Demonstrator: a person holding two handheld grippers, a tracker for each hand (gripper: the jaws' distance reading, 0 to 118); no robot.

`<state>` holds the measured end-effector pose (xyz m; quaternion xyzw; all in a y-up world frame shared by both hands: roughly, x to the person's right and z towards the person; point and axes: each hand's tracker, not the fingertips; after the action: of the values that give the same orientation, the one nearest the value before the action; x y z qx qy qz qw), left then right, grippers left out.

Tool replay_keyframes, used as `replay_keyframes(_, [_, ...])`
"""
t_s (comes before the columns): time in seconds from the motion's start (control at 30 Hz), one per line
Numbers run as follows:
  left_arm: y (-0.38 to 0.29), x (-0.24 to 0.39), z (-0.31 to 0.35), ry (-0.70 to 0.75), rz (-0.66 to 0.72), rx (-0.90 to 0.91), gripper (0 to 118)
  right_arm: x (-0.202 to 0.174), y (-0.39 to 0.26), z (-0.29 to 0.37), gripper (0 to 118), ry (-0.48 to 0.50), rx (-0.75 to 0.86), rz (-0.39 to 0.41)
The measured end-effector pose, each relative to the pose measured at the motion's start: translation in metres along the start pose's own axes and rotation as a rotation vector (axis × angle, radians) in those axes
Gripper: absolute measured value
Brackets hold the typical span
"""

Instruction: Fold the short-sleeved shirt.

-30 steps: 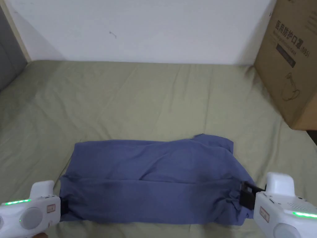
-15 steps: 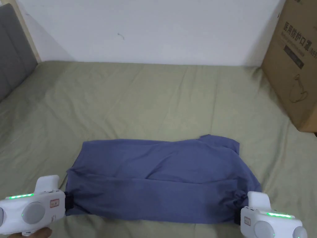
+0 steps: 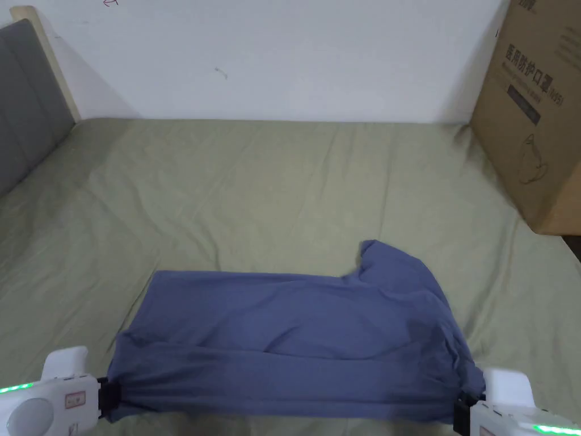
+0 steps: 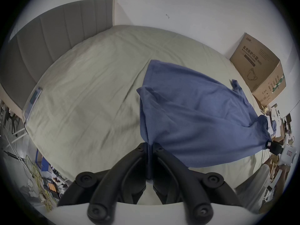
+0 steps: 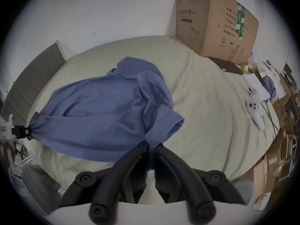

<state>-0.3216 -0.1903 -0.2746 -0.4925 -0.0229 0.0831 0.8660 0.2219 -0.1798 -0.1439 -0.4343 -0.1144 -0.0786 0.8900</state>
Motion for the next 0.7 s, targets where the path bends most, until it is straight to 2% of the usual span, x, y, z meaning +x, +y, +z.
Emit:
replay_keyframes(0.1, [-0.023, -0.006, -0.008, 0.02, 0.011, -0.06, 4, 0.001, -0.022, -0.009, 7, -0.007, -0.062, -0.01])
replay_keyframes(0.2, [-0.036, -0.009, -0.026, 0.041, 0.022, -0.102, 4, 0.003, -0.04, -0.03, 7, -0.007, -0.141, -0.057])
replay_keyframes(0.3, [-0.037, -0.005, -0.033, 0.063, 0.042, -0.11, 5, 0.006, -0.047, -0.037, 7, -0.004, -0.14, -0.09])
replay_keyframes(0.37, [-0.034, 0.001, -0.029, 0.082, 0.047, -0.114, 20, 0.004, -0.042, -0.023, 9, -0.002, -0.105, -0.104])
replay_keyframes(0.4, [-0.033, 0.004, -0.026, 0.086, 0.049, -0.121, 35, 0.003, -0.039, -0.018, 22, 0.001, -0.088, -0.108])
replay_keyframes(0.43, [-0.03, 0.007, -0.021, 0.085, 0.048, -0.119, 61, 0.002, -0.033, -0.011, 47, 0.004, -0.07, -0.102])
replay_keyframes(0.47, [-0.027, 0.01, -0.012, 0.066, 0.059, -0.102, 78, 0.001, -0.026, -0.003, 67, 0.008, -0.044, -0.089])
replay_keyframes(0.5, [-0.023, 0.014, -0.003, 0.023, 0.076, -0.065, 88, -0.001, -0.018, 0.009, 85, 0.021, 0.002, -0.078])
replay_keyframes(0.53, [-0.018, 0.019, 0.009, -0.026, 0.079, -0.002, 91, -0.003, -0.008, 0.02, 97, 0.032, 0.052, -0.066])
replay_keyframes(0.6, [-0.005, 0.032, 0.035, -0.075, 0.041, 0.118, 91, -0.009, 0.013, 0.043, 100, 0.041, 0.149, -0.045])
replay_keyframes(0.7, [0.017, 0.057, 0.075, -0.06, -0.045, 0.274, 97, -0.016, 0.045, 0.078, 100, 0.058, 0.311, -0.009])
